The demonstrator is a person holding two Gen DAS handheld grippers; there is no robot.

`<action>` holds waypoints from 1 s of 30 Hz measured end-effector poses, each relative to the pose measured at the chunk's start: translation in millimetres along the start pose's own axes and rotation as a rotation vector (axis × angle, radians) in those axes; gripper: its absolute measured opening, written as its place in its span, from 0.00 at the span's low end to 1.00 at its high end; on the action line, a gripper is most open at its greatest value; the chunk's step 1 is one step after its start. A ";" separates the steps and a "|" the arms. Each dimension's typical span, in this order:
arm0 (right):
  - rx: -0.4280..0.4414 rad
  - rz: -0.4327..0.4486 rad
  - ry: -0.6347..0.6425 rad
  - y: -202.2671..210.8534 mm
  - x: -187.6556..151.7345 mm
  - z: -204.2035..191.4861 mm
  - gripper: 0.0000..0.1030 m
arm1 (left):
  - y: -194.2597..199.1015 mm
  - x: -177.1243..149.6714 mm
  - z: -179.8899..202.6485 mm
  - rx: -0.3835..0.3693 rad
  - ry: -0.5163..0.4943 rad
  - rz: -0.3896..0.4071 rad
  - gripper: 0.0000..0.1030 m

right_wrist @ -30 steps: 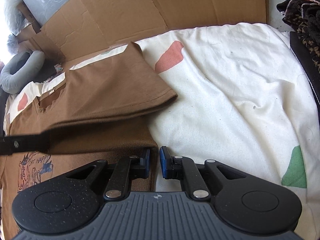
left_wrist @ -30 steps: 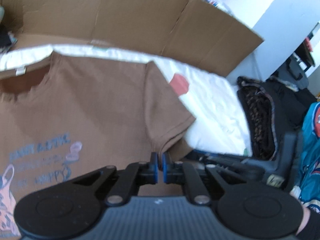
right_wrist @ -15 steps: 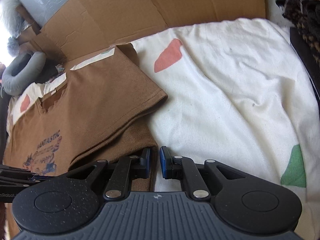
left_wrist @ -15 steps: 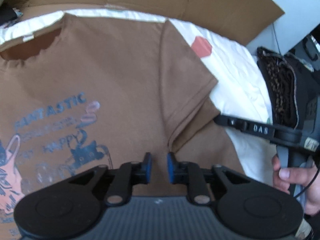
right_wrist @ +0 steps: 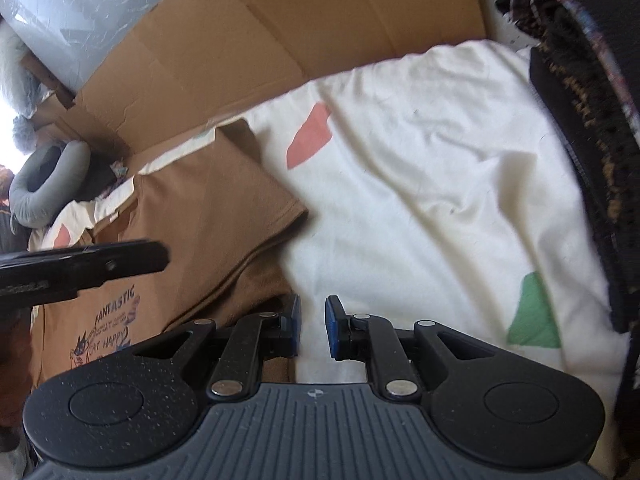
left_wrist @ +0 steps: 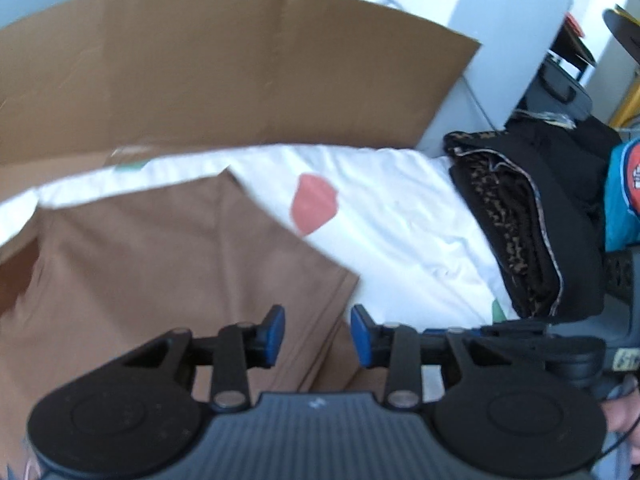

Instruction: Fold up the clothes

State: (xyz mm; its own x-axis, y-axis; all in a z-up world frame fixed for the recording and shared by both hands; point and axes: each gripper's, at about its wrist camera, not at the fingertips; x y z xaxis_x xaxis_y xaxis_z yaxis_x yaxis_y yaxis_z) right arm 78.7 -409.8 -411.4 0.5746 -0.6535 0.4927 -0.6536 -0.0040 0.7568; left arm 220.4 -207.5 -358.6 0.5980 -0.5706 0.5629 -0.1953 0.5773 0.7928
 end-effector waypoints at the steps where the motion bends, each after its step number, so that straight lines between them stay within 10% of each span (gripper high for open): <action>1: -0.003 0.006 -0.001 1.3 1.0 1.3 0.15 | -4.2 2.4 3.0 -0.006 -0.007 0.000 0.37; 25: -0.063 -0.022 0.008 -12.1 4.7 14.8 0.15 | -92.0 -0.8 22.6 0.033 -0.143 -0.023 0.39; 30: -0.071 -0.015 0.020 -13.4 12.4 11.3 0.15 | -88.9 0.0 14.0 0.052 -0.108 -0.008 0.15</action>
State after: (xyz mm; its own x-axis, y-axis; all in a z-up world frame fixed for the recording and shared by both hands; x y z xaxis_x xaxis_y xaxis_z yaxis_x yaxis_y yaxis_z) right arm 89.0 -426.4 -420.3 0.5945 -0.6385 0.4887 -0.6082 0.0405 0.7927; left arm 226.9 -267.0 -425.8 0.5126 -0.6362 0.5766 -0.2326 0.5435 0.8065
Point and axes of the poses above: each gripper's, at about its wrist camera, not at the fingertips, and y roughly against the way its jaws point, z to its right, x to its top, and after that the axes turned 2 degrees about y, right-handed
